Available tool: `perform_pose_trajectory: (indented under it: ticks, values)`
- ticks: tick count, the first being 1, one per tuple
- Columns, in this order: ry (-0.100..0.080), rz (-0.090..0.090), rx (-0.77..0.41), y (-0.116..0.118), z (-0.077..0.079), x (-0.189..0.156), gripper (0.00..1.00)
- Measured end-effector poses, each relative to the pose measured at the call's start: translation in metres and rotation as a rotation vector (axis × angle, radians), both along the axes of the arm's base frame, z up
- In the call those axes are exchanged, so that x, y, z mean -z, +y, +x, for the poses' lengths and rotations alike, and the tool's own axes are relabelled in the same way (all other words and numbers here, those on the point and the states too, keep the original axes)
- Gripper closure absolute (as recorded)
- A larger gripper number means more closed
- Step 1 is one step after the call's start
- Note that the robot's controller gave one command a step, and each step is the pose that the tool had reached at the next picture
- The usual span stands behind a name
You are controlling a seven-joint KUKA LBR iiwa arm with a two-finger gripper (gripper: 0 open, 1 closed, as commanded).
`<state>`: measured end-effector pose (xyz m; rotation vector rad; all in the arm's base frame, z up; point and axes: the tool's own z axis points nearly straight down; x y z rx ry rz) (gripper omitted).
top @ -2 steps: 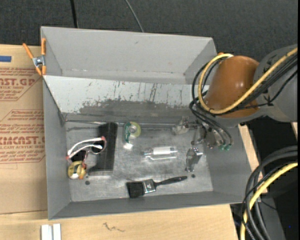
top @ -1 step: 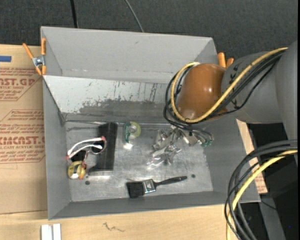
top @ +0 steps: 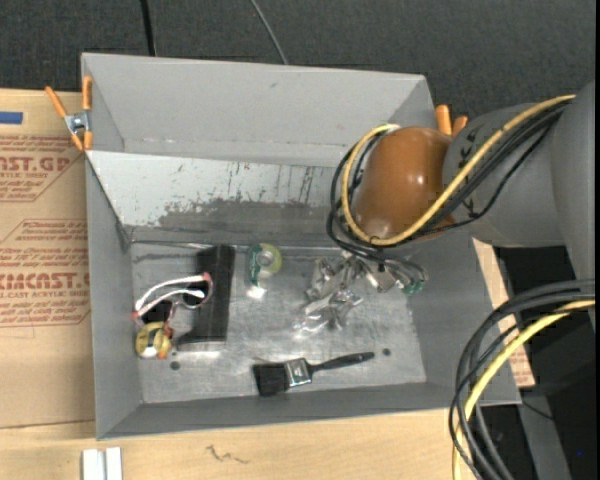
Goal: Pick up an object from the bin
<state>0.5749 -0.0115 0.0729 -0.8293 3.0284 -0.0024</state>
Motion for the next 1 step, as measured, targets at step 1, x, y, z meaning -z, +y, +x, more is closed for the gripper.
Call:
perform_pose_trajectory:
  ticks: [1]
  values:
    - [0.003,0.002,0.028,0.0006,-0.0058,-0.1898,1.00]
